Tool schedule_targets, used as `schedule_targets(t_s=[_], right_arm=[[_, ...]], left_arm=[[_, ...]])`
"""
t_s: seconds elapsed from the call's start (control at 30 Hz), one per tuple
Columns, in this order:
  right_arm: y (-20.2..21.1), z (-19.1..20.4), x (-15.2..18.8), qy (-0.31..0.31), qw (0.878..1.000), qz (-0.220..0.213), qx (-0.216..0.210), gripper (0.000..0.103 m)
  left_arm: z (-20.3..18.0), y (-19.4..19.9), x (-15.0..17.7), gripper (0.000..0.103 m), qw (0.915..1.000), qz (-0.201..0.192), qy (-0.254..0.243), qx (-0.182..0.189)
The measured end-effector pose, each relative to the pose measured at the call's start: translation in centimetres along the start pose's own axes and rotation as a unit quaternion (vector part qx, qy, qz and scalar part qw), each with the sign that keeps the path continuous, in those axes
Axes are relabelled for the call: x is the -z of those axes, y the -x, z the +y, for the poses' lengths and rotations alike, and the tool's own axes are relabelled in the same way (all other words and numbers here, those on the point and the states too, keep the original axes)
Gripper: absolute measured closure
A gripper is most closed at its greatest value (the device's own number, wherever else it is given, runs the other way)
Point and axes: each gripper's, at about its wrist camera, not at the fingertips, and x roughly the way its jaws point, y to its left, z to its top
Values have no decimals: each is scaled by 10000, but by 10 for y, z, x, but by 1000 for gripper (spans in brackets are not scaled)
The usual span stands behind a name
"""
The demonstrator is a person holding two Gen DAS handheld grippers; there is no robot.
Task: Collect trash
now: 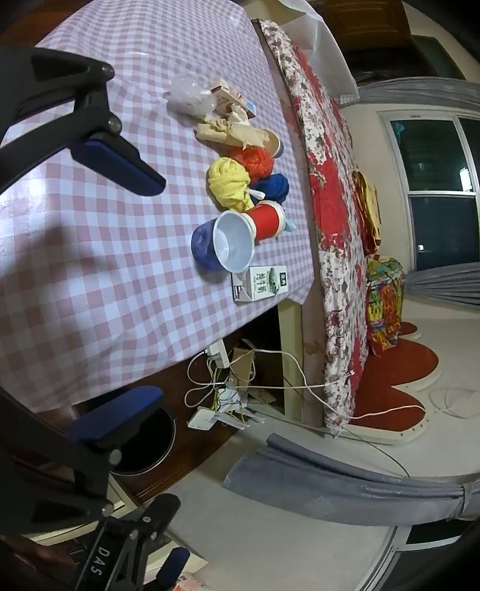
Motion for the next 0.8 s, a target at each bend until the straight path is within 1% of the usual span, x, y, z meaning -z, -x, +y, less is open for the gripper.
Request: schedule_targets(t_s=[0.8], right_arm=[[0,3,3,-11,10000,24,16,0]], left_arm=[[0,0,0,0,10000,35,-50,-39]])
